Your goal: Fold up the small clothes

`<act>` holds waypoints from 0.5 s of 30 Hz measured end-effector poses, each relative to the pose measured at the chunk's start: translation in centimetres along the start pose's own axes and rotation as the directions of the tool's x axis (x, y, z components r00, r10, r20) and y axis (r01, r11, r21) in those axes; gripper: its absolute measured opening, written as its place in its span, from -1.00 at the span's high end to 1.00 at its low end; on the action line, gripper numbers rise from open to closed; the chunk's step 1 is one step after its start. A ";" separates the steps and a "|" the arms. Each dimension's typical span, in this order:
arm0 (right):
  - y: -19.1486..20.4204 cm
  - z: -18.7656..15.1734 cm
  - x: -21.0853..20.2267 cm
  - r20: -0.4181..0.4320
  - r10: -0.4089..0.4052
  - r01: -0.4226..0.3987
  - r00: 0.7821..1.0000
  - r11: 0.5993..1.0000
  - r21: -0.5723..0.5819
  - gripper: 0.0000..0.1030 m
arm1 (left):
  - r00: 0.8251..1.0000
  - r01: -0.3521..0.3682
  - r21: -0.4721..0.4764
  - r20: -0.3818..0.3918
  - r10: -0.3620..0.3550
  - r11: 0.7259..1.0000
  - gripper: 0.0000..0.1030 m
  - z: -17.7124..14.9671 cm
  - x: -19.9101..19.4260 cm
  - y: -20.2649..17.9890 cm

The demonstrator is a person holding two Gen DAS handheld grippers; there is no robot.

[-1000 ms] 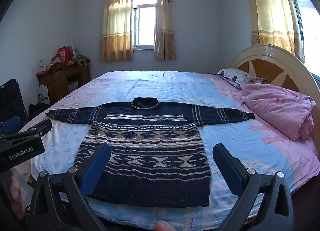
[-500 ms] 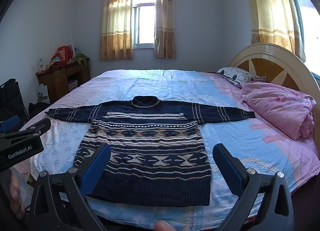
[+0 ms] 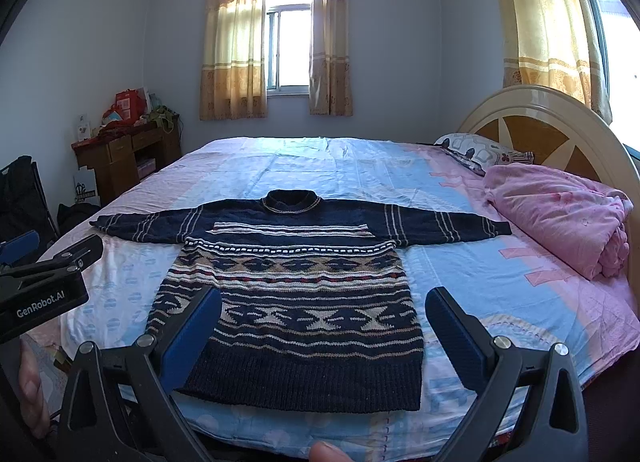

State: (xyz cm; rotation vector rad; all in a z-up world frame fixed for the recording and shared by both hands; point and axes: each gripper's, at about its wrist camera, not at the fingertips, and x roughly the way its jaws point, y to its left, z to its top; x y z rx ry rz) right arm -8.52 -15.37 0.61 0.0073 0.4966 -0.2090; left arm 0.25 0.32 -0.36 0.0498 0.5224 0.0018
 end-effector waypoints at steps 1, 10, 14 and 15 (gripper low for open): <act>0.0 0.0 0.0 0.000 0.000 0.000 1.000 1.000 0.000 -0.98 | 1.000 0.000 -0.001 0.001 0.000 1.000 -1.00 0.0 0.0 -0.1; 0.0 0.0 0.0 -0.001 -0.001 0.001 1.000 1.000 0.000 -0.98 | 1.000 -0.001 0.000 -0.001 0.001 1.000 -1.00 0.0 0.0 -0.1; 0.0 -0.2 0.1 -0.003 -0.001 0.001 1.000 1.000 0.001 -0.98 | 1.000 0.000 -0.003 -0.002 0.000 1.000 -1.00 -0.3 0.1 0.0; 0.1 -0.2 0.1 -0.003 -0.001 0.001 1.000 1.000 0.001 -0.98 | 1.000 0.000 -0.002 -0.002 0.000 1.000 -1.00 -0.4 0.1 0.0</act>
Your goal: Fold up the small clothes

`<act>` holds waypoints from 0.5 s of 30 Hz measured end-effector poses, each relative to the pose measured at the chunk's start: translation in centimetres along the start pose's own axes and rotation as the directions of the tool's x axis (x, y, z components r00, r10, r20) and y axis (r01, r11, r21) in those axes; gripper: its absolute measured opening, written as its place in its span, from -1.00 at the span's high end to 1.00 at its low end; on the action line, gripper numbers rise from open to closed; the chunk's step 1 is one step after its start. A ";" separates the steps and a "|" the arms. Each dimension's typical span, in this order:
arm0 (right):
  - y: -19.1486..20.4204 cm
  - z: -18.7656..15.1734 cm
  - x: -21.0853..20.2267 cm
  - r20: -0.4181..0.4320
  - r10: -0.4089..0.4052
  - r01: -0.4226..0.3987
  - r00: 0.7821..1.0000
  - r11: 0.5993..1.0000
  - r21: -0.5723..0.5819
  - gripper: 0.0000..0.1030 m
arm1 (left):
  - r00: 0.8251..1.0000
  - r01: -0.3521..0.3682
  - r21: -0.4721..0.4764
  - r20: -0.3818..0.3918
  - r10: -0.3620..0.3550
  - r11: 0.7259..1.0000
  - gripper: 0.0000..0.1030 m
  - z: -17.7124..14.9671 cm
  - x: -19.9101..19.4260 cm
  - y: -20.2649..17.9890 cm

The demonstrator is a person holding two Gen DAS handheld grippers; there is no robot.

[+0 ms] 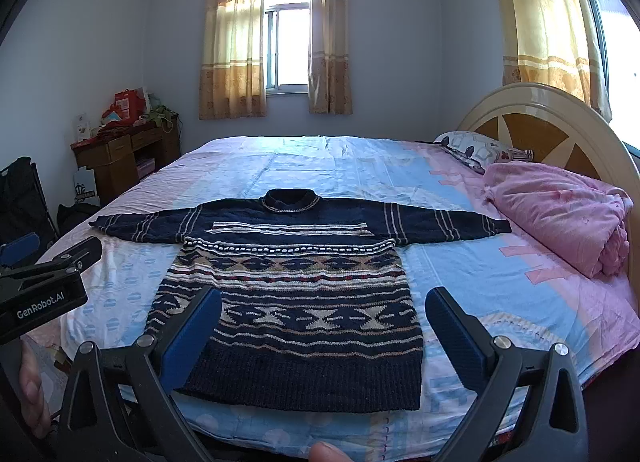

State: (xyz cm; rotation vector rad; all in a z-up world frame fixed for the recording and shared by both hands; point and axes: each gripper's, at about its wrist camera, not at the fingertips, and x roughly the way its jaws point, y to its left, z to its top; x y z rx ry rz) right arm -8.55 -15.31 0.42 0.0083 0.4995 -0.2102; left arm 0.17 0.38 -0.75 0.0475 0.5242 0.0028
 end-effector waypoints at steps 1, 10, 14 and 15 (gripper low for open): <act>0.0 -0.1 0.0 0.000 0.000 0.000 1.000 1.000 0.000 -0.98 | 1.000 0.000 0.000 0.000 0.000 1.000 -1.00 0.0 0.0 0.0; 0.0 0.0 0.1 -0.002 0.000 0.000 1.000 1.000 0.000 -0.98 | 1.000 0.001 0.000 -0.002 -0.001 1.000 -1.00 0.1 0.0 0.0; 0.0 -0.2 0.1 -0.003 0.000 0.000 1.000 1.000 0.001 -0.98 | 1.000 0.001 0.001 -0.003 -0.001 1.000 -1.00 0.0 0.0 0.0; 0.0 -0.3 0.1 -0.003 0.000 0.000 1.000 1.000 0.002 -0.98 | 1.000 0.001 0.001 -0.004 -0.001 1.000 -1.00 0.0 0.0 0.1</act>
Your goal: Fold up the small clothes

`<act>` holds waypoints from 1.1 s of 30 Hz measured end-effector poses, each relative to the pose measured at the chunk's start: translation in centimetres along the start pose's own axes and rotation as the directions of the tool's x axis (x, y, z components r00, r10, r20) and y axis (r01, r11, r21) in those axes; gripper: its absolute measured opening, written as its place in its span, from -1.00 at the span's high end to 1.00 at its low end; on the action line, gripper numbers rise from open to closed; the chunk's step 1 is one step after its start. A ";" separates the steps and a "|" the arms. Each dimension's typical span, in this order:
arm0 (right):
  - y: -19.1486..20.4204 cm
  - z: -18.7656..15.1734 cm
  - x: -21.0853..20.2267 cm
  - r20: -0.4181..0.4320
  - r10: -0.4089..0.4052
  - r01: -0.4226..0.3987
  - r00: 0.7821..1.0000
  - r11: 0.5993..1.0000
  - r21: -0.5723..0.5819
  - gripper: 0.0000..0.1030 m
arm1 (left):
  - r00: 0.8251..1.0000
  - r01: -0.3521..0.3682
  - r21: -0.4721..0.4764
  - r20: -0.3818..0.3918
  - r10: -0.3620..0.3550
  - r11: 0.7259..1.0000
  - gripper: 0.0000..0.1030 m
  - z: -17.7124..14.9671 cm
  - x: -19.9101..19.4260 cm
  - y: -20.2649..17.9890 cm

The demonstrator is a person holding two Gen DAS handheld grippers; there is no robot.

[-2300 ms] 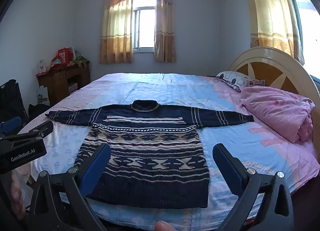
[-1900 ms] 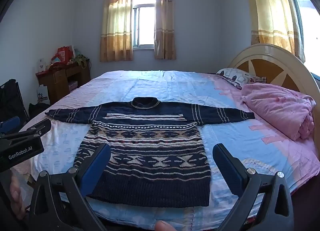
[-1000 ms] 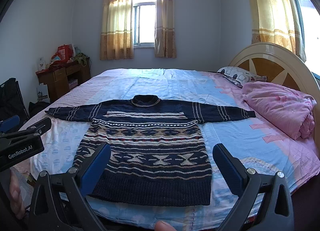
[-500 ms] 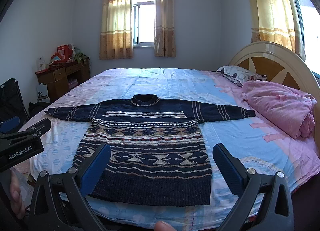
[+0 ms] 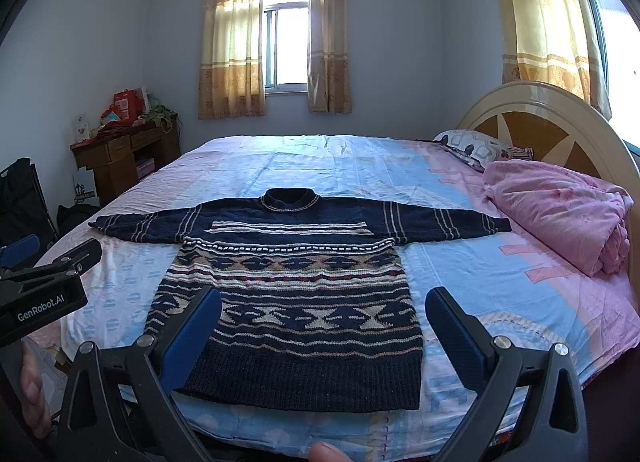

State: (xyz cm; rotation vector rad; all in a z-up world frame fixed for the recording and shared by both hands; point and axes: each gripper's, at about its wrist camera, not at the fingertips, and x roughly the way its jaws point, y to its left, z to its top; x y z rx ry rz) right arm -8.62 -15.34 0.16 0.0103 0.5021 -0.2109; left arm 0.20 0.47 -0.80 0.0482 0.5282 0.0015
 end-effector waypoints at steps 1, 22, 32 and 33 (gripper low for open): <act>0.0 0.0 0.0 -0.001 0.000 0.000 1.000 1.000 0.000 -0.98 | 1.000 -0.001 0.000 0.000 0.001 1.000 -1.00 0.0 0.0 0.0; 0.2 -0.2 0.7 -0.027 0.011 -0.011 1.000 1.000 -0.007 -0.98 | 1.000 -0.001 0.009 -0.015 0.001 1.000 -1.00 -0.9 0.6 -0.3; 0.0 -0.4 2.6 -0.055 0.013 -0.014 0.998 1.000 -0.006 -0.98 | 0.998 -0.014 0.044 -0.053 0.016 0.999 -1.00 -1.3 2.9 -0.7; -0.1 -0.3 2.8 -0.055 0.010 -0.011 0.998 1.000 -0.009 -0.98 | 0.998 -0.016 0.050 -0.056 0.019 0.999 -1.00 -1.1 3.1 -0.7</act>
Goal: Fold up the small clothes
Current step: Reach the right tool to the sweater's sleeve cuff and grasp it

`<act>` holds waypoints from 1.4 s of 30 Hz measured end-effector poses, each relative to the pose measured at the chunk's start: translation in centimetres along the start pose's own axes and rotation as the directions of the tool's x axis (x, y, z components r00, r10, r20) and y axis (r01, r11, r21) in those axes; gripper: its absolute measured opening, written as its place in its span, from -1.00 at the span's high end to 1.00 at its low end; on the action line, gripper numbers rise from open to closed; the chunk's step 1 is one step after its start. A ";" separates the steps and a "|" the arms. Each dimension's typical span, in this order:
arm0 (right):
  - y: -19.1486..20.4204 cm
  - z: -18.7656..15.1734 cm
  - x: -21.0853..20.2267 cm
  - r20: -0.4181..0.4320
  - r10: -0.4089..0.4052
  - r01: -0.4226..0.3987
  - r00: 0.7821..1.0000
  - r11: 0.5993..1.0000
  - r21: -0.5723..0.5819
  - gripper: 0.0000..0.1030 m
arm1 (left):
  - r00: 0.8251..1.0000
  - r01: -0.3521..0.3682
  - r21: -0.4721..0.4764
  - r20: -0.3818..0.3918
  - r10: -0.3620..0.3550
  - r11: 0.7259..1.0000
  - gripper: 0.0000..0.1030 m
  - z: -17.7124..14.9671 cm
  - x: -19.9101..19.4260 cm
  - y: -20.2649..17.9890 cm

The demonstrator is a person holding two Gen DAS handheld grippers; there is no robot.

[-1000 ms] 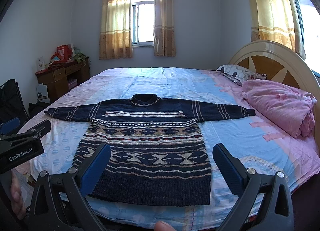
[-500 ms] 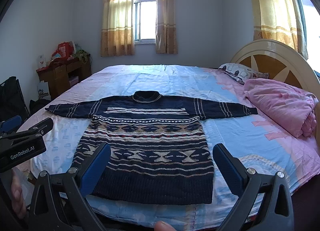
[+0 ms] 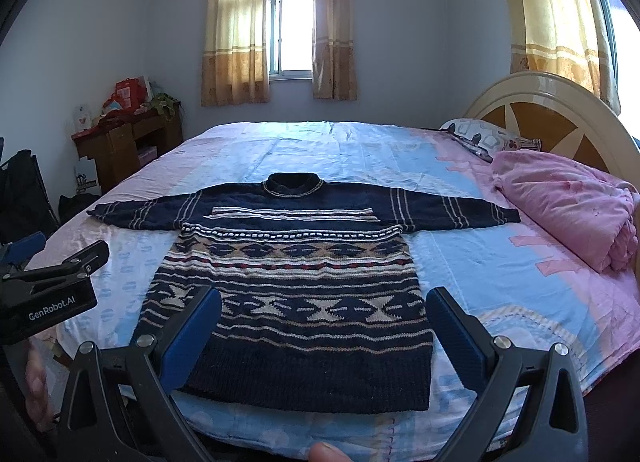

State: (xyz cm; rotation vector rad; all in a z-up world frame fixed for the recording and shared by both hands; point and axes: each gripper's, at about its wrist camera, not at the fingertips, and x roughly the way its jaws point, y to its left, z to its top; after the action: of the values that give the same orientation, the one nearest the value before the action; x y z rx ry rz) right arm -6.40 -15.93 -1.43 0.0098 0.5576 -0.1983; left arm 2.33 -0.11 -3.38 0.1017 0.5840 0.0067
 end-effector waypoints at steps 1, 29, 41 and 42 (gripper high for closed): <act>0.0 0.0 0.2 0.000 -0.002 0.002 1.000 1.000 -0.002 -0.98 | 1.000 -0.002 0.006 -0.003 0.002 1.000 -1.00 0.1 0.3 0.0; -4.2 1.1 17.4 -0.193 -0.151 0.140 0.969 0.987 -0.074 -0.98 | 0.995 -0.036 0.190 -0.083 0.052 0.981 -1.00 4.6 15.2 -4.8; -10.0 2.2 22.8 -0.243 -0.220 0.218 0.945 0.975 -0.036 -0.98 | 0.991 -0.064 0.209 -0.099 0.086 0.976 -1.00 6.3 21.1 -7.4; -10.5 2.3 23.2 -0.247 -0.224 0.223 0.943 0.974 -0.032 -0.98 | 0.991 -0.076 0.211 -0.093 0.098 0.974 -1.00 6.4 21.6 -7.6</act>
State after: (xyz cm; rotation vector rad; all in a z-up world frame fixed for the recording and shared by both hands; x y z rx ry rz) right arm 12.07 -30.61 -11.21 -0.0330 0.8110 -0.4219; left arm 23.73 -7.47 -10.72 0.3315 0.6820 0.0362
